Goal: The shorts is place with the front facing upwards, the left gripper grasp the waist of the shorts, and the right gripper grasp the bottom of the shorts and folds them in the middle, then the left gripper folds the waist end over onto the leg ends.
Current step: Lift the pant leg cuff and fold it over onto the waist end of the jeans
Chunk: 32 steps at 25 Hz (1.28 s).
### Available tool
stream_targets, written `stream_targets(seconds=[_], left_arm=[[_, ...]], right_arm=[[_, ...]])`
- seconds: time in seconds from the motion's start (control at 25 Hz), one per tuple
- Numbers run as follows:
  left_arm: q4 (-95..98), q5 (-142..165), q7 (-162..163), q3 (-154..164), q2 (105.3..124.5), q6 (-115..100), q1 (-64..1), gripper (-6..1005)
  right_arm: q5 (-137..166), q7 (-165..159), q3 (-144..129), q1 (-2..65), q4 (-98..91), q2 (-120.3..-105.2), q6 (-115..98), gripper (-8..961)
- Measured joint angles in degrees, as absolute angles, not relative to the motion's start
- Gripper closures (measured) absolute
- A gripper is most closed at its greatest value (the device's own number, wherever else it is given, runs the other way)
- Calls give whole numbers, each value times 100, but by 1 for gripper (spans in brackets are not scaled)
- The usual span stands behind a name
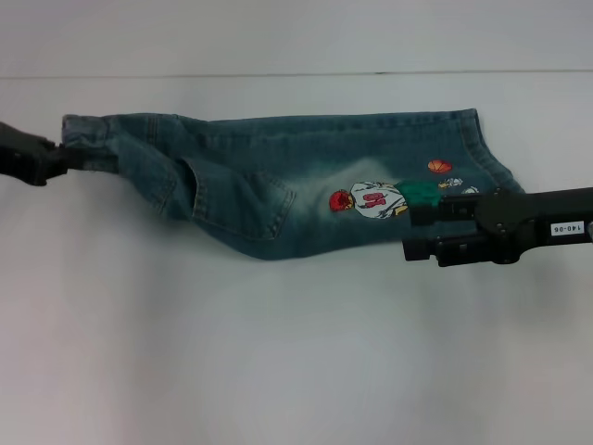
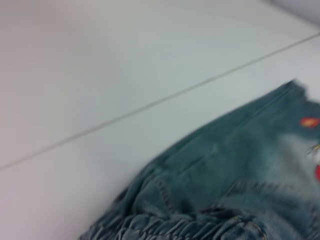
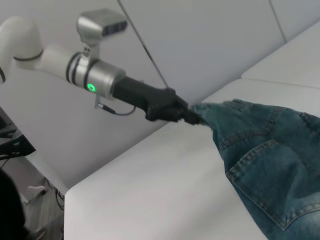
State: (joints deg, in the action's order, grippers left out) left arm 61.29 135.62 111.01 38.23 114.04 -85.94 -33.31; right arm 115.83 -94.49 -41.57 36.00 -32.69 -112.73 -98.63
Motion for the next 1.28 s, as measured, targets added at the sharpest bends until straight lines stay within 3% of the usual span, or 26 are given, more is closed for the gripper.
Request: stream_targets(seconds=[0.52, 0.72, 0.88, 1.0, 1.2, 1.28], left_arm=[[6279, 13220, 11075, 3616, 11114, -9523, -3595, 959], [6291, 13026, 11074, 3487, 11058, -9859, -3684, 959], [6294, 12879, 11074, 3448, 11036, -10056, -3722, 959], [6294, 12872, 11074, 3410, 11033, -10132, -3745, 959], [6293, 12853, 11074, 3400, 11046, -10155, -3764, 960], [6293, 12835, 11074, 3400, 11064, -10158, -3786, 960]], right_arm=[[11606, -9414, -4265, 3607, -3302, -11276, -9775, 177], [11607, -9367, -4465, 3628, -3310, -11286, -9744, 425], [11571, -9300, -4394, 3635, -3312, -11326, -9568, 550], [11462, -9262, -4007, 3632, -3289, -11440, -9141, 644], [10754, -8566, -3755, 3590, -3094, -11946, -7908, 830], [10268, -7898, -3819, 3722, -2542, -12021, -7286, 908]])
